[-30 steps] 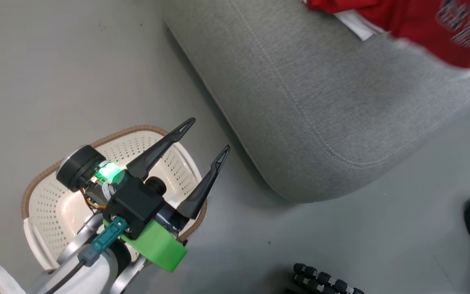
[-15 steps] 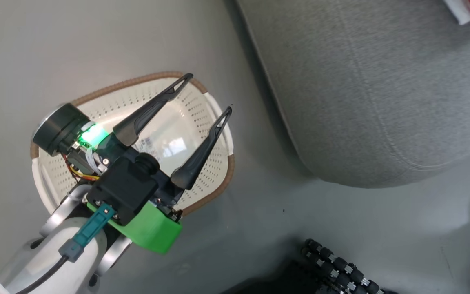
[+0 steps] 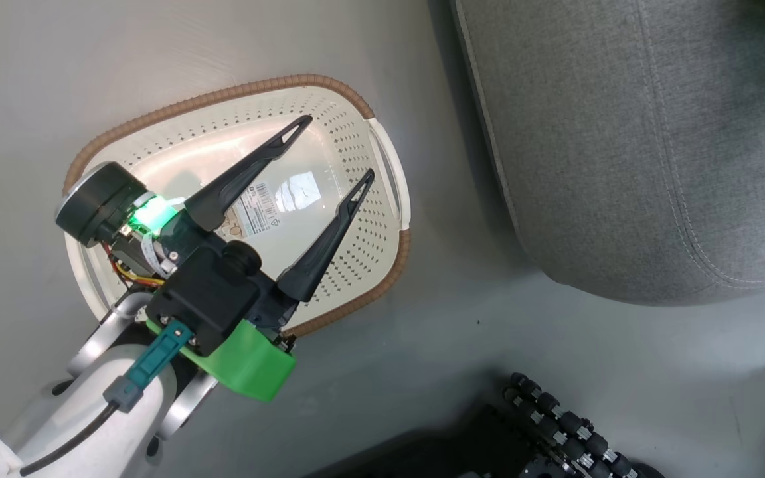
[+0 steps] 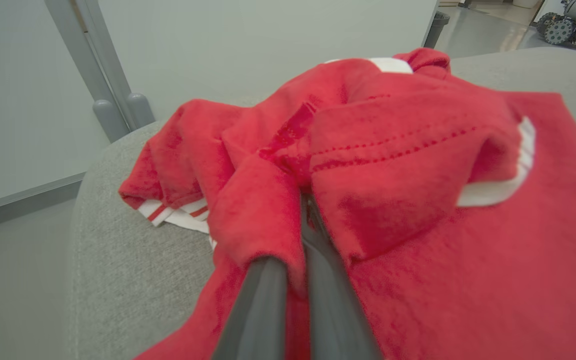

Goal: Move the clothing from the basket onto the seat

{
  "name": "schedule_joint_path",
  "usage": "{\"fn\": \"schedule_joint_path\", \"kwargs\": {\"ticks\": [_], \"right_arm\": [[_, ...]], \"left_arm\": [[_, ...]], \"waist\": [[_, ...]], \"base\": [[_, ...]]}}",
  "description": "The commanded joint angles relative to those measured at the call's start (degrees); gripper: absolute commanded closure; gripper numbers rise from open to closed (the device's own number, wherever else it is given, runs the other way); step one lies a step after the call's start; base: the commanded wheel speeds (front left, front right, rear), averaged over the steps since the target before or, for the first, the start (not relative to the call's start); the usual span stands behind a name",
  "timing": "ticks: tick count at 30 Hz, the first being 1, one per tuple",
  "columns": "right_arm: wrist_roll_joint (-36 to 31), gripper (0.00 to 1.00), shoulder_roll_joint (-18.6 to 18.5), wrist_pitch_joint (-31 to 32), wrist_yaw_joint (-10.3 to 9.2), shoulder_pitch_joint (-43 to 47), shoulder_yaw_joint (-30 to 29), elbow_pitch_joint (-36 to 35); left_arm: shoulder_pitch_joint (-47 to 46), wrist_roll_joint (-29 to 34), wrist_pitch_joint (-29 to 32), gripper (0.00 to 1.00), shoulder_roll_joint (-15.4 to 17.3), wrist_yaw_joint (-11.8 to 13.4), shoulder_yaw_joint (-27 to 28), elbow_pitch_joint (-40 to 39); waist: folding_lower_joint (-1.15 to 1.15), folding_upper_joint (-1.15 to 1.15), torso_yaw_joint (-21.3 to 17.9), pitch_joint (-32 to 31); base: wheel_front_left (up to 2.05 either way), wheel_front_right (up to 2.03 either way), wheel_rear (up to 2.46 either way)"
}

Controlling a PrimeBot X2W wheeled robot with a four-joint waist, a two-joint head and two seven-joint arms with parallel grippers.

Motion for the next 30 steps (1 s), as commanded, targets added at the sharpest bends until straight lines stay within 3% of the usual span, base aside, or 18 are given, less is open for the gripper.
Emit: {"fn": "schedule_joint_path", "kwargs": {"ticks": [1, 3, 4, 11, 18, 24, 30], "right_arm": [[0.3, 1.0, -0.1, -0.7, -0.06, 1.6, 0.0, 0.5], [0.3, 0.29, -0.2, -1.3, -0.06, 3.2, -0.1, 0.2], [0.1, 0.0, -0.2, -1.5, -0.07, 4.0, -0.2, -0.2], [-1.4, 0.0, 0.6, -1.9, -0.06, 13.4, -2.8, -8.0], [-5.0, 0.0, 5.7, -1.9, -0.06, 26.3, -4.5, -21.5], [-8.2, 0.0, 10.0, -1.9, -0.06, 35.7, -2.5, -32.0], [-10.4, 0.0, 11.6, 0.3, -0.06, 41.5, 0.6, -39.5]], "left_arm": [[0.1, -0.6, -0.6, 0.0, 0.1, -0.1, 0.0, 0.3], [0.6, -0.9, -1.2, 0.0, -0.3, -0.1, -0.4, 1.1], [0.9, -1.1, -1.5, 0.0, -0.6, -0.1, -0.6, 1.5], [3.0, -2.4, -5.1, 0.0, -3.1, 0.6, -1.6, 4.8], [5.7, -4.6, -8.7, 0.0, -5.1, 2.3, -1.2, 8.6], [7.8, -6.3, -11.8, 0.0, -6.3, 3.4, -0.4, 11.7], [9.5, -7.3, -13.9, 0.0, -7.0, 5.4, 1.1, 14.5]], "waist": [[-0.01, 0.0, -0.3, -1.5], [-0.01, 0.0, -0.2, -3.1], [-0.01, 0.0, -0.1, -3.9], [-0.01, 0.0, 1.6, -11.0], [-0.01, 0.0, 3.8, -17.7], [-0.01, 0.0, 6.1, -22.1], [-0.01, 0.0, 8.4, -25.2]], "base": [[0.0, 0.0, 0.0], [0.0, 0.0, 0.0], [0.0, 0.0, 0.0], [0.0, 0.0, 0.0], [0.0, 0.0, 0.0], [0.0, 0.0, 0.0], [0.0, 0.0, 0.0]]}}
